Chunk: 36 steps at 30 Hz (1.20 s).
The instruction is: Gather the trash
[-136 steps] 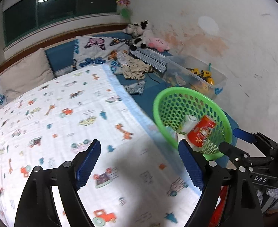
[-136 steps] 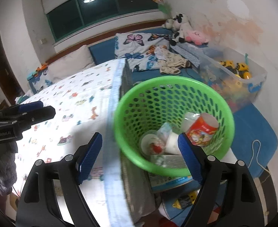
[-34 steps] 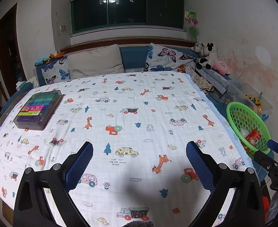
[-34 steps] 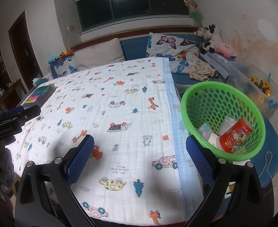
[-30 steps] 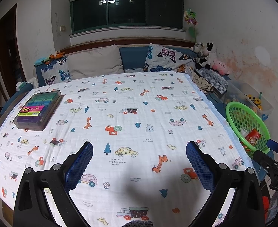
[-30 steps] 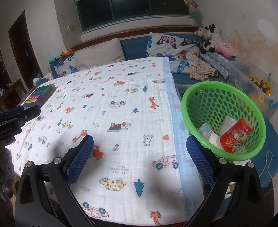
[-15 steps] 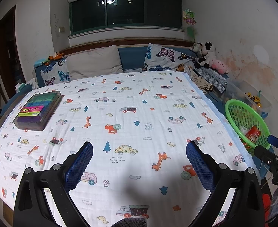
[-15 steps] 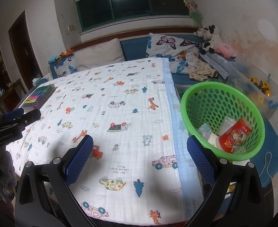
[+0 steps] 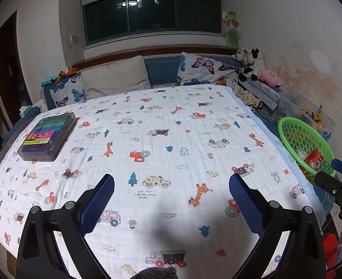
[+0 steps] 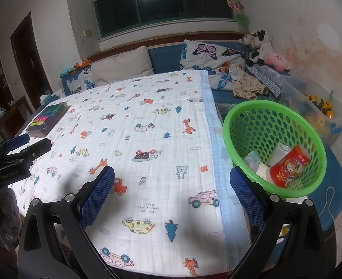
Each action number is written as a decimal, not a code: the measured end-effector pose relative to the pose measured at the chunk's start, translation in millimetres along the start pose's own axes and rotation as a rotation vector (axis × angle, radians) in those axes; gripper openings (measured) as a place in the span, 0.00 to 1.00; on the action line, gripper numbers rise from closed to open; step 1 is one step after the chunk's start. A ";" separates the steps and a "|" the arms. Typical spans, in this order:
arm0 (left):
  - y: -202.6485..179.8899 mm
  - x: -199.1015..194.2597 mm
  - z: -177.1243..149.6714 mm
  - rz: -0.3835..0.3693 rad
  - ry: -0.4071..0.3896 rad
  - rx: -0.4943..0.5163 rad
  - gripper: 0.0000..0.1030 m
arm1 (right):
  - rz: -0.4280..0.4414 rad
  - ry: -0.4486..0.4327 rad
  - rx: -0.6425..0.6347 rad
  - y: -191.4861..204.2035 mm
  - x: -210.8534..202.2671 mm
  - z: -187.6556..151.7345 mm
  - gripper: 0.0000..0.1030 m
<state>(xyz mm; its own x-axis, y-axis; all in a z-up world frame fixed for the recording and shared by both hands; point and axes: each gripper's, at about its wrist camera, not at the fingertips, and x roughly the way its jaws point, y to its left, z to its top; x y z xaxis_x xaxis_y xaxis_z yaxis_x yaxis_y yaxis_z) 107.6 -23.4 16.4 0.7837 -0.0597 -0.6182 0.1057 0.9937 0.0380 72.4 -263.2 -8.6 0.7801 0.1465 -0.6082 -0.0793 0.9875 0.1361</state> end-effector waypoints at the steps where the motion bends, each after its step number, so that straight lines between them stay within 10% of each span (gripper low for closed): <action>1: 0.5 -0.2 -0.3 0.001 0.000 -0.001 0.93 | 0.001 0.000 0.000 0.1 0.0 0.0 0.96; 36: 7.4 0.1 -4.7 0.025 -0.006 0.001 0.93 | 0.014 0.012 -0.005 5.5 3.7 -3.1 0.96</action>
<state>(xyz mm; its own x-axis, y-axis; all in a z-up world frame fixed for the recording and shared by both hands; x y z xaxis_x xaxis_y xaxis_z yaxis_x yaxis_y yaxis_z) 105.6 -15.6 13.0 0.7897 -0.0351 -0.6125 0.0862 0.9948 0.0541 72.8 -257.0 -12.5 0.7714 0.1613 -0.6156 -0.0937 0.9856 0.1408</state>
